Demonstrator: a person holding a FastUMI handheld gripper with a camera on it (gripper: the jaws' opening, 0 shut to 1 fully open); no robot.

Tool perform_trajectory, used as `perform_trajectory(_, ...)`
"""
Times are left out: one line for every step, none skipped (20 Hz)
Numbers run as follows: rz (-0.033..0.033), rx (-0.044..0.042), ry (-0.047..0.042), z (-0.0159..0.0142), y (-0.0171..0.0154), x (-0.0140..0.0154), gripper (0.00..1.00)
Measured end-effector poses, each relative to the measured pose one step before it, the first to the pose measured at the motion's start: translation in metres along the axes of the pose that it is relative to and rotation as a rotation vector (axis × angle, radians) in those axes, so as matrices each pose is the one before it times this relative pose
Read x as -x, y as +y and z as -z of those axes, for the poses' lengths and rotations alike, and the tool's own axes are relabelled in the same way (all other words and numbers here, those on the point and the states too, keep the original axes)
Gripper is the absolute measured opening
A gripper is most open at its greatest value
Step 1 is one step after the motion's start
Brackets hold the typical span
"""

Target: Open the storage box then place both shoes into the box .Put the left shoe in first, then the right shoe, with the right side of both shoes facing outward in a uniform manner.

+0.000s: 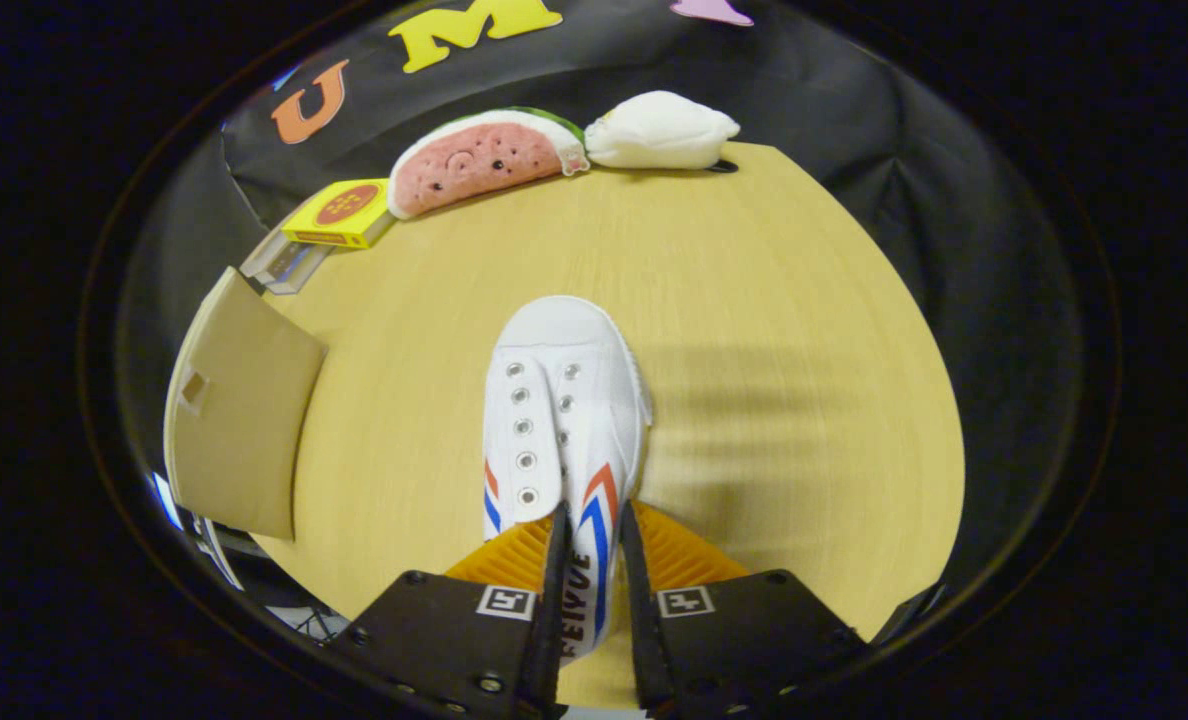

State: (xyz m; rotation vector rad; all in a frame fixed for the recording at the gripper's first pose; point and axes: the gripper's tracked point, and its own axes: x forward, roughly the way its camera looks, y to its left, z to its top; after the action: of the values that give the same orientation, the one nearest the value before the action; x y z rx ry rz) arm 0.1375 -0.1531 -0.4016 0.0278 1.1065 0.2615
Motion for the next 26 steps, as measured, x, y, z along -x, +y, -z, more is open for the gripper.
perform_trajectory(-0.01361,-0.03433,-0.00567,-0.00765,0.00487,0.01723,0.21)
perform_trajectory(-0.00788,-0.01990,0.00534,0.00530,-0.00503,-0.01346,0.13)
perform_trajectory(-0.01742,-0.03675,0.00512,-0.00094,0.00462,0.00431,0.01)
perform_trajectory(-0.01308,-0.02555,0.00420,0.00183,0.00220,-0.00091,0.00)
perform_trajectory(-0.00593,-0.02334,-0.00323,0.00072,0.00248,0.00283,0.00)
perform_trajectory(0.00035,-0.01332,-0.00440,0.00067,0.00130,0.00256,0.00)
perform_trajectory(-0.00200,-0.00593,-0.00313,0.00157,0.00209,0.00319,0.00)
perform_trajectory(-0.01072,-0.00794,-0.00353,0.00149,0.00335,0.00478,0.00)
perform_trajectory(-0.01233,-0.01004,-0.00188,0.00323,0.00447,0.00747,0.00)
perform_trajectory(-0.00904,-0.01115,-0.00321,0.00489,0.00355,0.01059,0.00)
perform_trajectory(-0.00659,-0.00949,-0.00619,0.00105,0.00532,0.00767,0.00)
perform_trajectory(-0.00507,-0.00900,-0.01104,-0.00049,0.00757,0.00673,0.00)
perform_trajectory(-0.00534,-0.01156,-0.01065,0.00009,0.00827,0.00821,0.00)
perform_trajectory(-0.00724,-0.01410,-0.00786,-0.00027,0.01072,0.00770,0.00)
perform_trajectory(-0.00780,-0.01353,-0.00945,-0.00024,0.01235,0.00823,0.00)
perform_trajectory(-0.00872,-0.00985,-0.01336,-0.00099,0.01446,0.00876,0.00)
perform_trajectory(-0.00808,-0.00473,-0.01384,-0.00115,0.01587,0.00872,0.00)
perform_trajectory(-0.00937,-0.00125,-0.01630,-0.00134,0.01714,0.00949,0.00)
perform_trajectory(-0.00995,0.00023,-0.01663,-0.00330,0.01940,0.00880,0.00)
perform_trajectory(-0.01057,0.00307,-0.01752,-0.00311,0.02064,0.00779,0.00)
perform_trajectory(-0.00996,0.00503,-0.01695,-0.00338,0.02107,0.00717,0.00)
perform_trajectory(-0.01113,0.01044,-0.01653,-0.00258,0.02239,0.00586,0.00)
perform_trajectory(-0.01219,0.01108,-0.01506,-0.00211,0.02335,0.00354,0.00)
perform_trajectory(-0.01389,0.01253,-0.01248,-0.00057,0.02393,0.00253,0.00)
perform_trajectory(-0.01468,0.00906,-0.00711,0.00045,0.02394,0.00009,0.00)
perform_trajectory(-0.01693,0.01057,-0.00539,0.00193,0.02339,-0.00212,0.00)
